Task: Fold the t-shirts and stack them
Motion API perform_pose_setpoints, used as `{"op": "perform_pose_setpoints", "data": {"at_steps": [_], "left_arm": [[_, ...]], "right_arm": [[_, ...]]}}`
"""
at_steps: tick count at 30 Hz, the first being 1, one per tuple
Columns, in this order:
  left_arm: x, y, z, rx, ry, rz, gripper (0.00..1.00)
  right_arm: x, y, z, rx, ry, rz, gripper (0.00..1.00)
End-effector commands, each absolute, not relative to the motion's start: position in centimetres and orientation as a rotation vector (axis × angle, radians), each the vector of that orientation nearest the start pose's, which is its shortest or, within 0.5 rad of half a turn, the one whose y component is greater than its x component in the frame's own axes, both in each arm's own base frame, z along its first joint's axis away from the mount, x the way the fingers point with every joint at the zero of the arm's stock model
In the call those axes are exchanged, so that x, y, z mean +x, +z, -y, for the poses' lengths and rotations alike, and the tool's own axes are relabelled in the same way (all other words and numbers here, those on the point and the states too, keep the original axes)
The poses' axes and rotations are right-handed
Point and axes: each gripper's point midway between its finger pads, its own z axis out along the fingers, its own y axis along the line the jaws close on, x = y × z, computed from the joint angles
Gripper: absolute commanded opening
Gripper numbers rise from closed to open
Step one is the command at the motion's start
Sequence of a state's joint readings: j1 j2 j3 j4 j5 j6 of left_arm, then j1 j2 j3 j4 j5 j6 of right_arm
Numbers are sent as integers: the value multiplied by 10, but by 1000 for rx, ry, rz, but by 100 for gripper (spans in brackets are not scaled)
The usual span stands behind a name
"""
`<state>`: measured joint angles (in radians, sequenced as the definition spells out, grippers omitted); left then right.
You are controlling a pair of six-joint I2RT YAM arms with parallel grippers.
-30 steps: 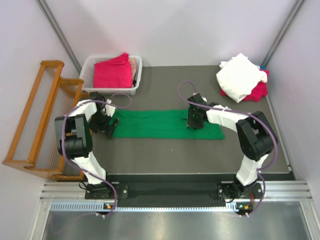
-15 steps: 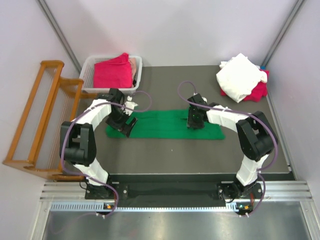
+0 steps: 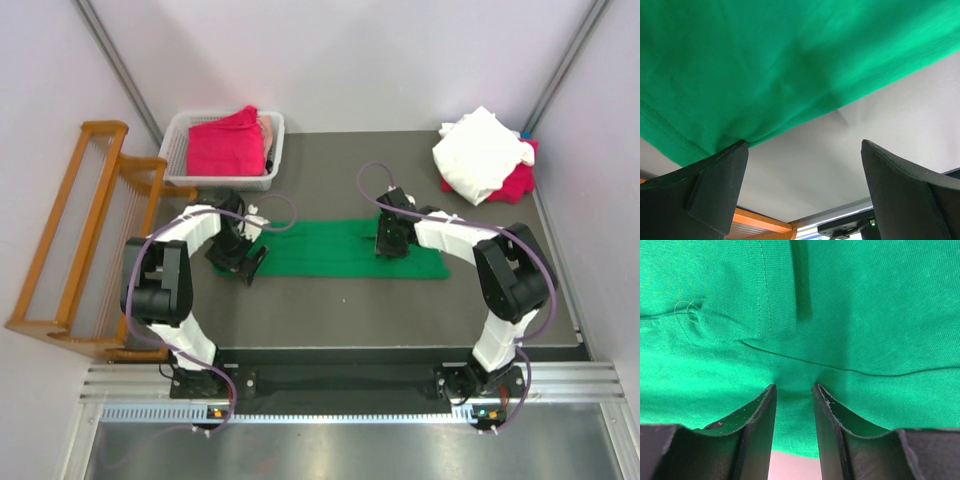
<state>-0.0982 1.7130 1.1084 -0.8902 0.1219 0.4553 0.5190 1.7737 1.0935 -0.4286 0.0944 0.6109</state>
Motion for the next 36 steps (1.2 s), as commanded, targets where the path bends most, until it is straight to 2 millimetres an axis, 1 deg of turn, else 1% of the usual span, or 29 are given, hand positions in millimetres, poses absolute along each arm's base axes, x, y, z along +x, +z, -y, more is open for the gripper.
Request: {"op": "perform_pose_setpoints", "data": {"at_steps": [1,5,8,9,10,12,13,14,15,16,17,19,20,21,23,24,25,27,28,29,30,31,32,33,34,35,36], "left_arm": [[273,20,16,842,-112,-2937,99],[268,14,-1,799,-108,-2974,99],[268,15,-6,811,-93,-2978,99],[270,17,-16,775,-79,-2986,99],[273,20,-20,770,-56,-2980,99],[276,24,-34,749,-1,-2985,99],[285,29,-40,732,22,-2969,99],[288,32,-50,706,33,-2967,99],[292,36,-59,690,81,-2971,99],[296,38,-65,675,89,-2972,99],[306,47,-73,643,112,-2949,99],[312,54,-79,624,122,-2942,99],[318,60,-81,613,132,-2925,99],[318,63,-80,614,125,-2928,99],[324,72,-70,603,53,-2904,99],[321,76,-65,590,12,-2908,99],[322,79,-55,604,-27,-2896,99],[318,88,-44,628,-48,-2877,99],[316,90,-30,681,-57,-2865,99],[313,90,-23,706,-56,-2864,99],[305,88,-18,733,-49,-2867,99],[304,85,-11,763,-27,-2855,99],[301,82,-15,764,10,-2862,99],[293,73,-16,769,13,-2884,99],[291,68,-16,765,16,-2888,99],[286,63,-14,772,-9,-2902,99],[281,58,-5,811,-43,-2917,99]], "right_arm": [[308,5,-168,167,94,-2781,37],[309,7,-167,171,91,-2773,37],[309,7,-167,174,94,-2776,36],[310,7,-167,174,93,-2776,37],[310,8,-167,172,94,-2774,36],[311,8,-167,174,93,-2774,36],[312,9,-167,172,95,-2772,36],[312,9,-167,174,99,-2771,36],[312,9,-167,176,96,-2770,36],[312,9,-167,174,98,-2771,36],[311,8,-166,174,96,-2773,36],[310,7,-165,176,95,-2777,36],[311,8,-165,178,96,-2772,36],[311,8,-164,181,93,-2772,36],[309,8,-163,182,95,-2771,36],[309,8,-162,184,98,-2771,36],[308,6,-162,186,95,-2774,36],[307,5,-162,190,96,-2776,36],[308,4,-162,188,96,-2776,36],[308,5,-162,188,96,-2776,36],[308,4,-163,186,98,-2777,36],[308,4,-163,185,100,-2778,36],[308,4,-164,185,104,-2776,36],[309,5,-164,189,107,-2775,36],[309,4,-165,184,108,-2778,36],[308,4,-165,187,108,-2778,36],[309,3,-165,186,108,-2779,36]]}}
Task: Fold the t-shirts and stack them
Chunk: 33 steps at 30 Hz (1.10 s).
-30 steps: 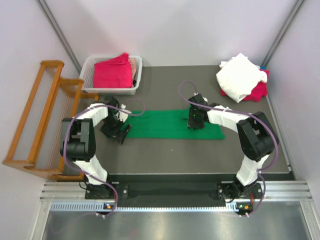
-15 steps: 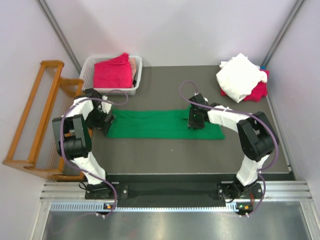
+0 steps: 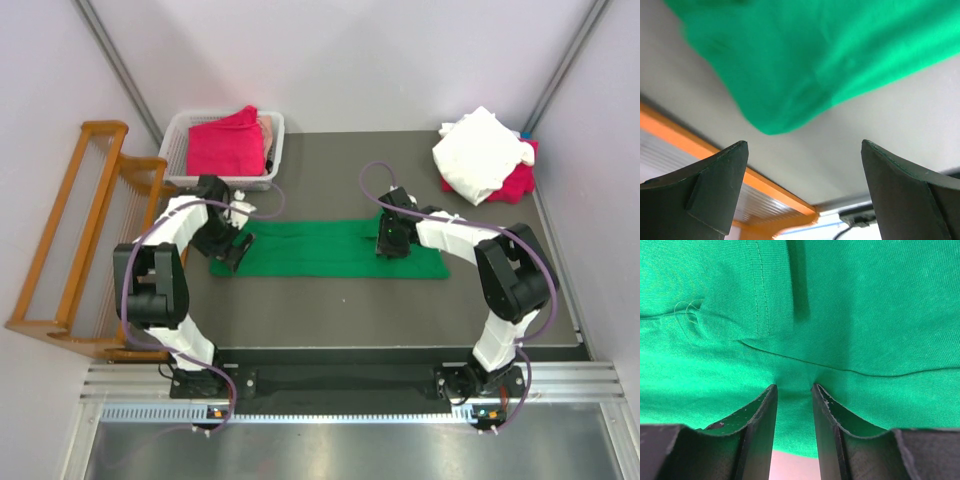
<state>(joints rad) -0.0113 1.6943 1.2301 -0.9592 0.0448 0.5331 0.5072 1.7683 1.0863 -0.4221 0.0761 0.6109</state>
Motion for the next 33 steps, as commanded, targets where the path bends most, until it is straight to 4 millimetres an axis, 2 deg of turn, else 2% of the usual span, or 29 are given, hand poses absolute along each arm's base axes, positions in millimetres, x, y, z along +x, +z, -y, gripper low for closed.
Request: {"op": "perform_pose_setpoints", "data": {"at_steps": [1,6,11,12,14,15,17,18,20,21,22,23,24,25,27,28,29,31,33], "left_arm": [[275,54,-1,814,-74,-2934,99],[263,51,18,819,-198,-2937,99],[247,31,19,811,-233,-2993,99],[251,26,18,795,-212,-2982,99],[246,9,2,789,-89,-3019,99],[256,3,-9,753,-30,-3000,99],[255,-9,-26,701,-8,-3051,99],[267,-3,-39,631,-1,-3047,99],[274,6,-45,589,-48,-3056,99],[293,22,-53,560,-25,-3004,99],[296,31,-54,561,-28,-2999,99],[305,46,-55,560,-11,-2958,99],[323,66,-55,548,1,-2900,99],[331,79,-53,542,-14,-2873,99],[333,102,-36,521,-138,-2852,99],[349,124,-29,520,-159,-2790,99],[348,133,-17,501,-236,-2775,99],[355,145,4,535,-274,-2726,99],[359,143,31,584,-296,-2687,99]], "right_arm": [[307,3,-164,186,104,-2783,36],[307,2,-165,188,107,-2786,36],[309,2,-166,194,113,-2784,35],[309,2,-166,194,112,-2782,35],[310,3,-166,195,109,-2779,35],[312,3,-165,200,102,-2776,35],[314,7,-164,196,94,-2768,35],[319,12,-163,197,87,-2750,35],[322,17,-162,185,74,-2741,36],[328,24,-162,188,72,-2720,36],[330,27,-162,183,70,-2716,36],[332,30,-163,177,71,-2712,36],[338,34,-165,178,78,-2700,36],[338,35,-166,171,81,-2701,36],[343,39,-170,172,97,-2697,36],[345,40,-172,169,103,-2694,36],[347,42,-174,166,116,-2690,36],[348,42,-175,166,117,-2691,35],[350,43,-176,163,121,-2689,36]]}}
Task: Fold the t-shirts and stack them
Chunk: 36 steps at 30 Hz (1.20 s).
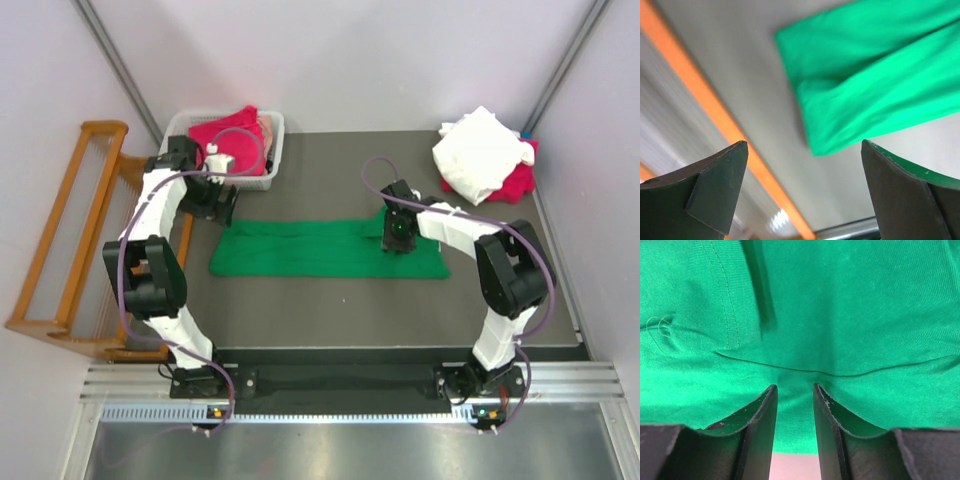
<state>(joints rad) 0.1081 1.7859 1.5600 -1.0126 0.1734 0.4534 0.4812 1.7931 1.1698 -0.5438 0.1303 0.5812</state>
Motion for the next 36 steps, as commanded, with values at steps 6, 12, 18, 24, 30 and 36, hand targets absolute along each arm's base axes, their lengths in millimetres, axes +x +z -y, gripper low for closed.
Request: {"op": "perform_pose_setpoints", "data": {"at_steps": [6,12,18,24,30,36], "left_arm": [[337,76,74,694,-347,-2761,99],[332,34,67,717,-314,-2817,99],[351,32,61,665,-324,-2780,99],[352,37,65,653,-370,-2781,99],[345,43,63,661,-368,-2790,99],[334,40,61,663,-361,-2806,99]], "right_arm": [[353,47,-178,157,125,-2682,36],[363,53,-184,132,140,-2670,36],[377,57,-192,109,148,-2660,36],[380,50,-195,110,150,-2675,35],[384,39,-201,117,168,-2688,35],[403,41,-216,114,222,-2668,35]]}}
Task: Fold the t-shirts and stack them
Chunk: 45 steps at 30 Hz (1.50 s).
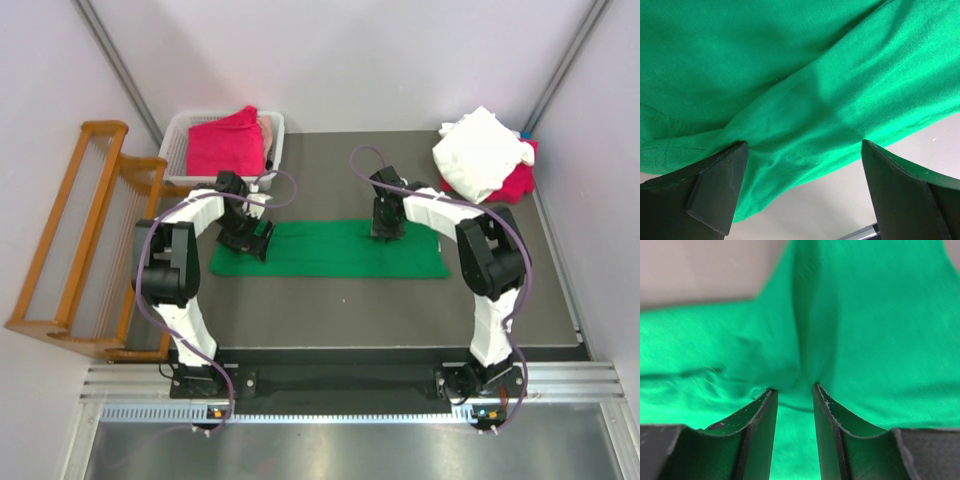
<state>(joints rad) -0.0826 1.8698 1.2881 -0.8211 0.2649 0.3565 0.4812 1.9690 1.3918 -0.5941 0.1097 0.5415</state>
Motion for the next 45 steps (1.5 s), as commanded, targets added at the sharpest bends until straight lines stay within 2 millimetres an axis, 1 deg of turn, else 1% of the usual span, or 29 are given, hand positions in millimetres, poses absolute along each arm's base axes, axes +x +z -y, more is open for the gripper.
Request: {"op": "perform_pose_setpoints", "data": {"at_steps": [1,3,4,5,7,8,11,15,17,18,21,22,23,24,25,26,27,28,29,30,31,32,33,34,36,39,40,42,45], "left_arm": [[333,39,62,663,-367,-2808,99],[329,37,61,661,-365,-2817,99],[329,36,61,661,-365,-2819,99],[328,37,61,661,-363,-2818,99],[325,37,61,663,-366,-2821,99],[325,38,60,663,-366,-2821,99],[322,39,60,665,-365,-2818,99],[319,40,60,672,-362,-2816,99],[318,40,61,670,-369,-2814,99],[317,40,61,666,-372,-2816,99],[316,43,62,660,-379,-2809,99],[317,45,62,660,-378,-2806,99],[318,48,64,660,-380,-2796,99],[319,49,64,660,-380,-2795,99],[319,51,63,658,-377,-2795,99],[322,54,64,662,-373,-2783,99],[323,56,64,664,-373,-2781,99],[324,58,65,662,-377,-2778,99],[325,60,65,662,-377,-2771,99],[328,64,66,664,-377,-2763,99],[328,65,67,665,-380,-2764,99],[329,68,68,667,-380,-2756,99],[332,71,69,671,-378,-2746,99],[332,73,69,671,-378,-2746,99],[335,77,69,683,-367,-2732,99],[346,90,68,690,-333,-2697,99],[357,100,68,691,-314,-2661,99],[371,106,64,681,-261,-2622,99],[387,106,62,673,-222,-2589,99]], "right_arm": [[411,48,-220,115,236,-2647,35],[416,46,-222,115,233,-2650,35],[422,51,-225,116,241,-2633,35],[423,47,-226,115,237,-2642,35],[430,51,-230,111,248,-2627,35],[432,48,-230,112,243,-2629,35],[443,52,-233,107,235,-2607,35],[457,69,-233,103,224,-2562,35],[466,83,-230,102,207,-2526,35],[472,95,-231,105,214,-2500,35],[474,116,-229,101,223,-2469,36],[470,126,-229,97,236,-2458,36],[467,130,-228,94,241,-2456,36],[458,125,-224,90,231,-2476,36],[453,141,-222,92,246,-2444,36],[446,142,-220,92,244,-2443,36],[434,129,-211,96,217,-2471,36],[425,139,-207,111,230,-2454,36],[417,137,-202,122,219,-2463,36],[399,118,-192,131,184,-2514,36],[391,123,-188,152,195,-2504,36],[382,118,-183,165,180,-2517,35],[367,101,-174,178,152,-2551,35],[360,104,-170,200,155,-2541,35],[344,95,-160,222,131,-2558,35],[331,85,-153,248,109,-2583,35],[328,82,-152,251,107,-2589,36],[323,77,-149,250,84,-2602,36],[321,74,-146,250,67,-2613,36]]}}
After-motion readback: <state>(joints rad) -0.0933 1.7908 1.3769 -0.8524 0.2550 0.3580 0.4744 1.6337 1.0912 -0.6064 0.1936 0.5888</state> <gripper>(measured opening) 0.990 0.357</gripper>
